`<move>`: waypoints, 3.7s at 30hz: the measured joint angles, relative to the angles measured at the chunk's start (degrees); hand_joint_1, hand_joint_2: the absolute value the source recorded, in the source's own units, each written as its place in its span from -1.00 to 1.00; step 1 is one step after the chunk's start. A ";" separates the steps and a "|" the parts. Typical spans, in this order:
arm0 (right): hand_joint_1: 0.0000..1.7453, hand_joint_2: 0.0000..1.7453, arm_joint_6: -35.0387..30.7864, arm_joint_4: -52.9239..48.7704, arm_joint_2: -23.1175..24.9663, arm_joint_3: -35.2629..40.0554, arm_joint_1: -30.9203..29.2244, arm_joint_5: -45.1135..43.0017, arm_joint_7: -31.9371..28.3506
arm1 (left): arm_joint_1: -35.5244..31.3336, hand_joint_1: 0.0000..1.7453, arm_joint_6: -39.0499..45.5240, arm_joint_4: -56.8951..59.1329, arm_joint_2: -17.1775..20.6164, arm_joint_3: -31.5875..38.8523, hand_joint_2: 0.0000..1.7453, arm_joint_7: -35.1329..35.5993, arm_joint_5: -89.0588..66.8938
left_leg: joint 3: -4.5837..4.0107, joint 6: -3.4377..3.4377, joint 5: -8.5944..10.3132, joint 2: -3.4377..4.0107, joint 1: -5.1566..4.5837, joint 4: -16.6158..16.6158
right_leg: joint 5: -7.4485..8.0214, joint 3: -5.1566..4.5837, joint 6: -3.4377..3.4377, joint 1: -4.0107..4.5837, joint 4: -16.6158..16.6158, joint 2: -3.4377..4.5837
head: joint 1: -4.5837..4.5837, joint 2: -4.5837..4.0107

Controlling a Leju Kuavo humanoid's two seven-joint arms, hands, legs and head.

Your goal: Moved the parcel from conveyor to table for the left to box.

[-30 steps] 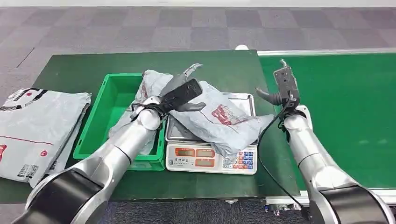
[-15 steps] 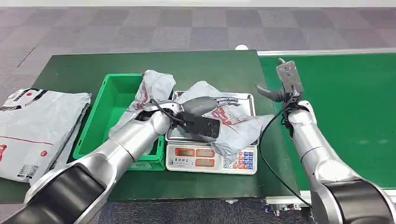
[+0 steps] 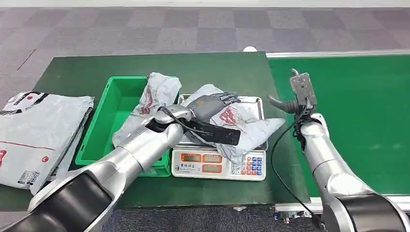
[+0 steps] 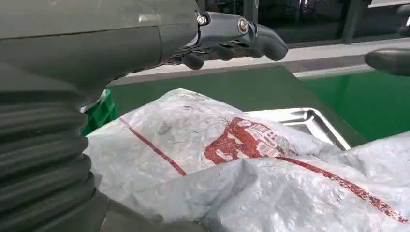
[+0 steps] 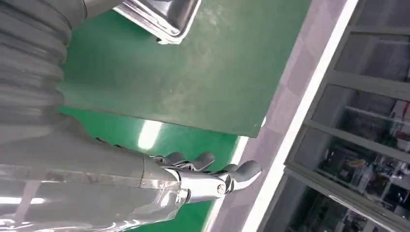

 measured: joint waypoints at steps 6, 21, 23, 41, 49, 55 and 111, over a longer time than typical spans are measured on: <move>-1.00 1.00 -0.41 -0.55 0.43 -1.40 0.57 0.53 -1.00 | 1.04 -1.00 13.60 1.68 -1.42 -0.68 1.00 10.22 -5.22 | -0.01 0.00 0.00 0.00 0.00 0.00 | 0.00 0.00 0.00 -0.01 0.00 0.00 | 0.00 0.00; -1.00 1.00 2.18 -8.02 1.31 -5.42 3.68 1.03 -3.69 | 4.74 -1.00 14.28 6.30 -5.64 -7.54 1.00 10.34 -20.59 | -0.01 0.04 -0.02 -0.01 -0.03 0.00 | 0.00 0.02 0.01 -0.03 -0.01 -0.06 | 0.00 0.00; -1.00 1.00 2.73 -8.26 1.31 -5.60 3.66 1.03 -3.80 | 4.73 -1.00 13.05 6.30 -5.73 -8.46 1.00 9.24 -21.14 | 0.01 0.04 -0.02 -0.01 -0.03 0.00 | 0.00 0.04 0.01 -0.03 -0.01 -0.06 | 0.00 0.00; -1.00 1.00 4.11 -9.83 1.29 -7.19 4.40 0.66 -4.77 | 4.01 1.00 8.87 4.53 -6.16 -14.25 1.00 5.68 -22.64 | 0.20 0.06 -0.03 -0.08 -0.06 0.01 | -0.01 0.28 0.02 -0.06 -0.02 -0.18 | 0.00 0.00; -1.00 1.00 4.94 -11.10 1.25 -7.91 5.60 0.20 -4.59 | 3.54 1.00 14.21 2.87 -6.16 -14.34 1.00 9.72 -21.07 | 0.16 0.06 -0.03 -0.09 -0.05 0.01 | -0.02 0.23 0.02 -0.05 -0.02 -0.18 | 0.00 0.00; -1.00 1.00 4.94 -13.18 1.25 -8.70 7.34 0.50 -3.78 | 0.58 1.00 15.00 -0.44 -6.16 -14.10 1.00 11.83 -22.19 | 0.12 0.06 -0.04 -0.09 -0.05 0.01 | -0.02 0.18 0.02 -0.05 -0.02 -0.17 | 0.00 0.00; -1.00 1.00 5.01 -13.70 -1.16 -12.37 10.38 4.02 -0.81 | -3.00 1.00 10.52 -2.08 9.31 9.15 1.00 29.23 -48.02 | 0.06 0.02 -0.01 0.00 -0.03 -0.01 | -0.01 0.07 0.00 0.02 -0.01 -0.03 | 0.00 0.00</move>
